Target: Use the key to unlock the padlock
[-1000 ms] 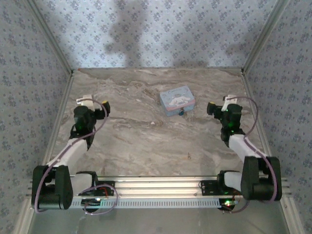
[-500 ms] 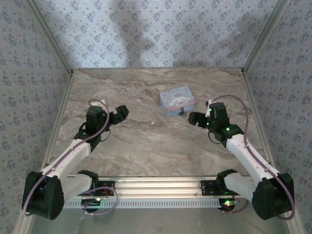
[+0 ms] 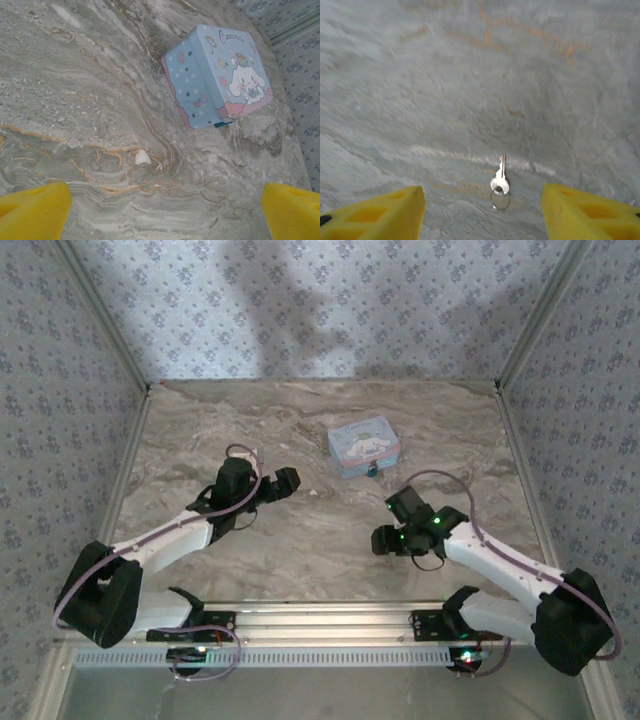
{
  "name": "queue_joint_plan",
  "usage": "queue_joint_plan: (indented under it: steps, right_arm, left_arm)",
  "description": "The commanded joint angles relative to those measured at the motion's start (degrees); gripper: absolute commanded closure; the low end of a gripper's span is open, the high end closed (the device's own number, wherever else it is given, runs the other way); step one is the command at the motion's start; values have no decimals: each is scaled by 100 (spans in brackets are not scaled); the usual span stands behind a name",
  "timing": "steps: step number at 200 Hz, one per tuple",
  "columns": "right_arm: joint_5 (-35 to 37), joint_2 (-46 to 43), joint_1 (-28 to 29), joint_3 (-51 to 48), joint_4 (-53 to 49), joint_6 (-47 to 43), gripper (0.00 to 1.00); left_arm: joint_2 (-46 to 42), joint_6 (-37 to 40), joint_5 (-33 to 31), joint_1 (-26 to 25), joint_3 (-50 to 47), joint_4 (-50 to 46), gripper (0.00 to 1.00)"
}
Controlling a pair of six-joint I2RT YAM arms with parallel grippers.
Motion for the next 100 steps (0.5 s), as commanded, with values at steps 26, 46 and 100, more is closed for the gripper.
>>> queue_joint_plan:
  steps: [26, 46, 100]
  right_arm:
    - [-16, 496, 245, 46, -324, 106, 47]
    - [-44, 647, 293, 64, -268, 92, 52]
    - [63, 929, 326, 141, -118, 91, 61]
  left_arm:
    - [-9, 67, -92, -34, 129, 88, 3]
    - [-22, 85, -120, -30, 153, 34, 3]
    - [-37, 102, -141, -34, 170, -19, 2]
